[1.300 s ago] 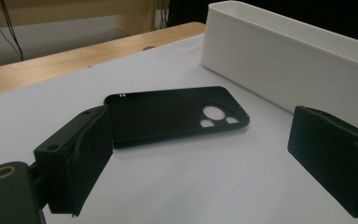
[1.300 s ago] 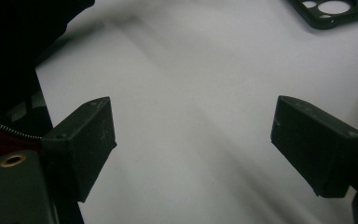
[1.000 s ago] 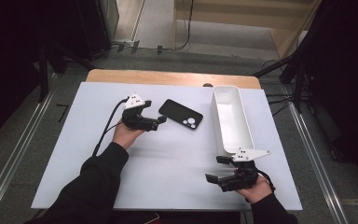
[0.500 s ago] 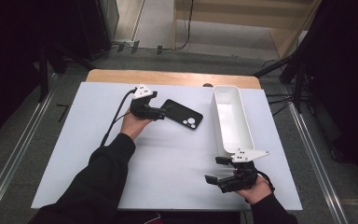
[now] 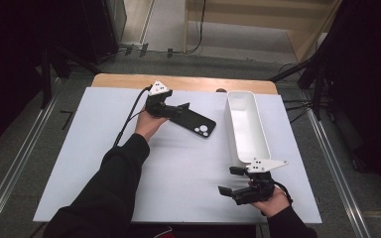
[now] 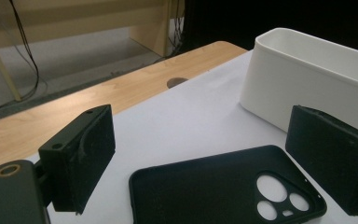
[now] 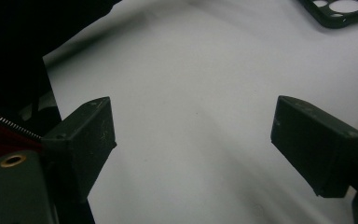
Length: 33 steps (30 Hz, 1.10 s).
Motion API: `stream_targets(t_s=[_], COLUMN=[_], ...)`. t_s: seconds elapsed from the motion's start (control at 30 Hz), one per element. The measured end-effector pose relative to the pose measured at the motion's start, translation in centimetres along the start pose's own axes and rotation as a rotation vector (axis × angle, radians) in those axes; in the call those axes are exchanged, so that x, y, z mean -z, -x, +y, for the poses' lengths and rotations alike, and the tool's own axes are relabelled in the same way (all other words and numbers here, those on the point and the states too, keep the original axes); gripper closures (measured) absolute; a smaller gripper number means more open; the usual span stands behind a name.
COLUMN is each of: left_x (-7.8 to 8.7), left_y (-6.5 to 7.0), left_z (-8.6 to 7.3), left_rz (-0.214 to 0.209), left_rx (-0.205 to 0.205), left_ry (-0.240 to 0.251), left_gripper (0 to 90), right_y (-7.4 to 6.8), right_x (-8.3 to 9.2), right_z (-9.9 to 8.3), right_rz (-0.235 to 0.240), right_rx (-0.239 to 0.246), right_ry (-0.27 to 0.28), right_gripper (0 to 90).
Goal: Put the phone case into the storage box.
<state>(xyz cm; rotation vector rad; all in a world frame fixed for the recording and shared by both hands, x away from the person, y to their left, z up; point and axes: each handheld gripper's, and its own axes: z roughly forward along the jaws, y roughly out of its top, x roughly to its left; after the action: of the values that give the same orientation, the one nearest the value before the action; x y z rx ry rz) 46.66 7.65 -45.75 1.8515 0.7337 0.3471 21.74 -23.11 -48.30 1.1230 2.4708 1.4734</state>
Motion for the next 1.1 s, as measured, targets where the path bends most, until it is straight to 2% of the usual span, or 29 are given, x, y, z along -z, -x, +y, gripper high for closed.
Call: stream_targets(t_s=[0.1,0.33,0.4,0.43,0.47,0.53,0.57,0.6,0.63,0.7,0.73,0.8,0.87,0.9,0.93,0.97,1.0,1.07,1.1], left_x=[-0.2,-0.8,-0.8,-0.9,-0.9,-0.9,-1.0,-1.0,-1.0,-0.9,-0.8,-0.7,-0.7,-0.7,-0.7,-0.7,-0.8,-0.7,-0.8], left_y=[-0.1,0.3,0.2,0.2,0.2,0.2,0.2,0.1,0.0,-0.1,-0.3,-0.5,-0.6,-0.5,-0.5,-0.6,-0.5,-0.5,-0.5], left_z=[-0.4,-1.2,-1.4,-1.6,-2.1,-2.3,-2.8,-3.1,-3.3,-3.5,-3.7,-3.8,-3.9,-3.9,-4.0,-4.0,-4.2,-4.2,-4.2], left_rz=[-0.008,0.000,0.012,0.024,0.016,0.021,0.039,0.045,0.048,0.055,0.052,0.048,0.058,0.074,0.066,0.070,0.072,0.078,0.080], left_rx=[0.019,-0.007,-0.001,0.006,0.033,0.024,0.015,0.022,0.026,0.031,0.048,0.071,0.069,0.056,0.057,0.042,0.035,0.023,0.029], left_ry=[-0.007,-0.010,-0.011,-0.009,-0.003,-0.007,-0.013,-0.012,-0.010,-0.002,0.004,-0.011,-0.020,-0.030,-0.034,-0.045,-0.056,-0.067,-0.071], left_gripper=[8.0,8.1,9.4,14.4,14.5,16.3,17.0,19.0,26.2,33.9,42.0,47.7,59.4,59.4,64.6,70.0,80.0,89.2,89.2], right_y=[0.0,0.0,0.0,0.0,0.0,0.0,0.0,0.0,0.0,0.0,0.0,0.0,0.0,0.0,0.0,0.0,0.0,0.0,0.0], right_x=[0.0,0.0,0.1,0.1,0.1,0.0,0.1,0.1,0.1,0.1,0.1,0.1,0.1,0.1,0.1,0.1,0.1,0.1,0.1], right_z=[0.0,-0.1,-0.1,-0.1,-0.1,-0.1,-0.1,-0.1,-0.1,-0.1,-0.1,-0.1,-0.1,-0.1,-0.1,-0.1,-0.1,-0.1,-0.1], right_rz=[0.003,-0.002,0.000,-0.001,-0.003,-0.002,-0.002,-0.001,-0.001,-0.001,-0.001,0.000,0.000,0.000,0.001,0.000,-0.003,-0.004,-0.004], right_rx=[0.000,-0.003,-0.009,-0.007,-0.006,-0.003,0.001,0.001,0.000,0.000,-0.004,-0.006,-0.005,-0.005,-0.002,-0.001,0.000,0.000,0.000], right_ry=[0.003,0.000,0.001,0.000,0.000,0.005,0.007,0.005,0.006,0.006,0.002,0.002,0.001,0.001,0.001,0.003,0.011,0.011,0.011], right_gripper=[12.3,12.3,12.3,12.3,12.3,12.3,12.3,12.3,12.3,12.3,12.3,12.3,12.3,12.3,12.3,12.3,12.3,12.3,12.3])
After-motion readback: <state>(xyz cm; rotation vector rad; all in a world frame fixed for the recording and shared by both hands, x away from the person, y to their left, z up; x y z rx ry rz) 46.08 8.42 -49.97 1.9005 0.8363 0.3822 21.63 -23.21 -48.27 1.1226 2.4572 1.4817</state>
